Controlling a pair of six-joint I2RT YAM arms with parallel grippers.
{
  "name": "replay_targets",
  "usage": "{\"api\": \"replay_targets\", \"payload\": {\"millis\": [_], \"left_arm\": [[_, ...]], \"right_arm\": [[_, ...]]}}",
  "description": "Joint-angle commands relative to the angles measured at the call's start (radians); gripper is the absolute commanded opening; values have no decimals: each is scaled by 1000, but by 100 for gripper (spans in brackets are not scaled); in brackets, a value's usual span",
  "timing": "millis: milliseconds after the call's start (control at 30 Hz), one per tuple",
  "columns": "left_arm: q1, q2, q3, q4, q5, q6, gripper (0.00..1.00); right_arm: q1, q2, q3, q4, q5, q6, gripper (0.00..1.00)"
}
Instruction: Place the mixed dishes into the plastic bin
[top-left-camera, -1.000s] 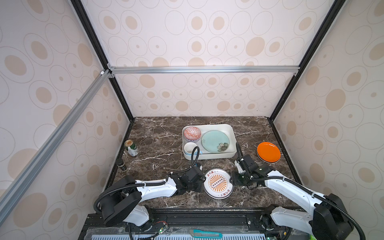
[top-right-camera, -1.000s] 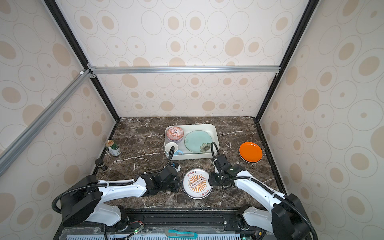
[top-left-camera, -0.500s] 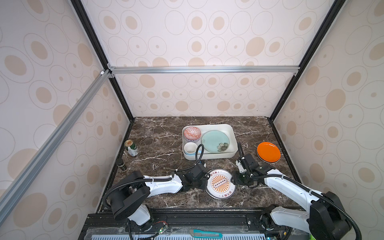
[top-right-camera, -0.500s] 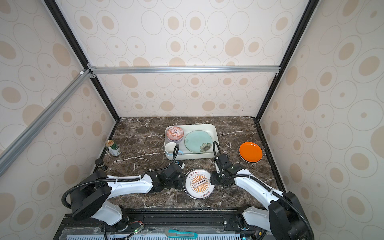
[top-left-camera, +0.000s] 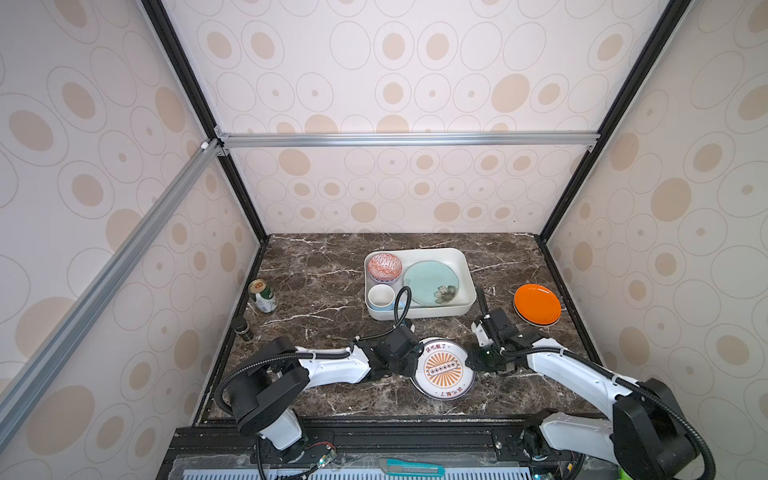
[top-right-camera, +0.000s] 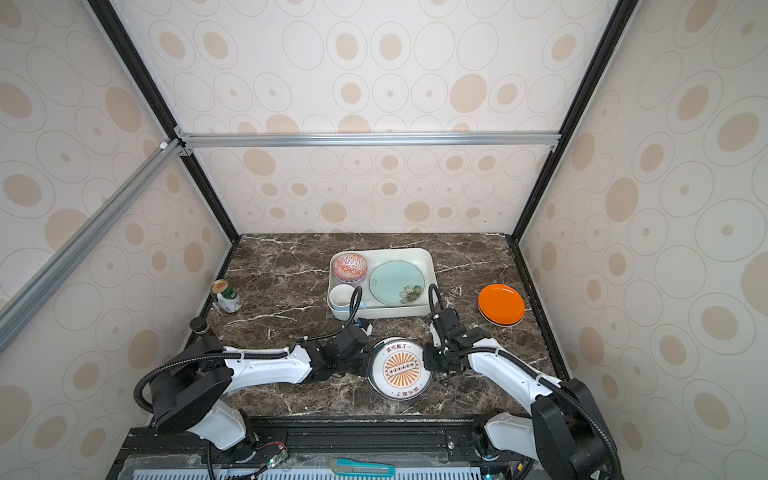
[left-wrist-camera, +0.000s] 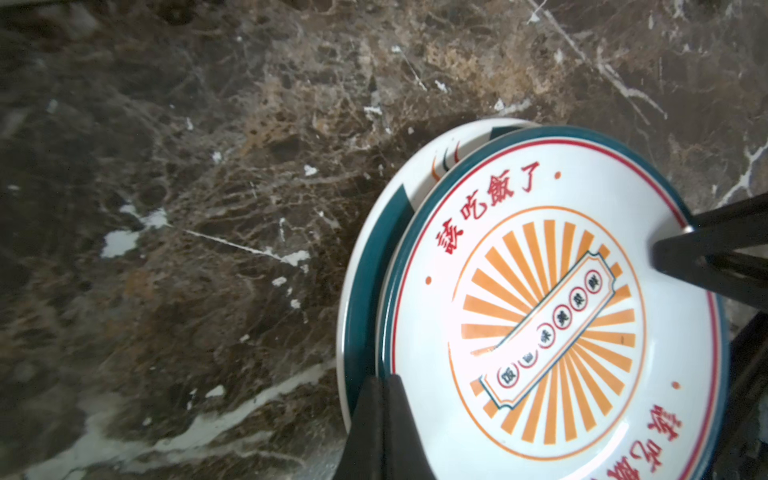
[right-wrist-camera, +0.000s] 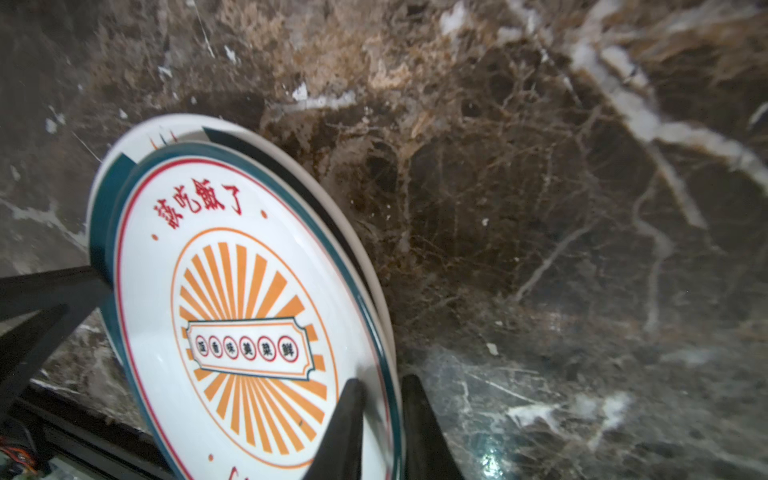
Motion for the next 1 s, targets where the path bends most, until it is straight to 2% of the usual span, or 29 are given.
{"api": "replay_targets", "payload": {"millis": [0, 167, 267, 433, 467, 733, 967], "left_arm": [[-10, 30, 17, -11, 7, 16, 5], [-9, 42, 31, -12, 2, 19, 7], [-10, 8, 39, -43, -27, 26, 16], [3, -98, 51, -125, -101, 46, 41], [9, -124, 52, -140, -113, 47, 50], [61, -337, 48, -247, -168, 74, 99], [111, -482, 64, -339, -192, 91, 99]], "right_arm": [[-2, -27, -5, -33, -3, 5, 14], [-9, -43, 9, -57, -19, 3, 4], [-17, -50, 20, -65, -43, 0, 0], [-37, -53, 55, -73, -96, -2, 0], [-38, -52, 67, -77, -100, -4, 0], [-51, -41, 156, -113, -145, -10, 0], [-54, -40, 235, -132, -208, -7, 0]]}}
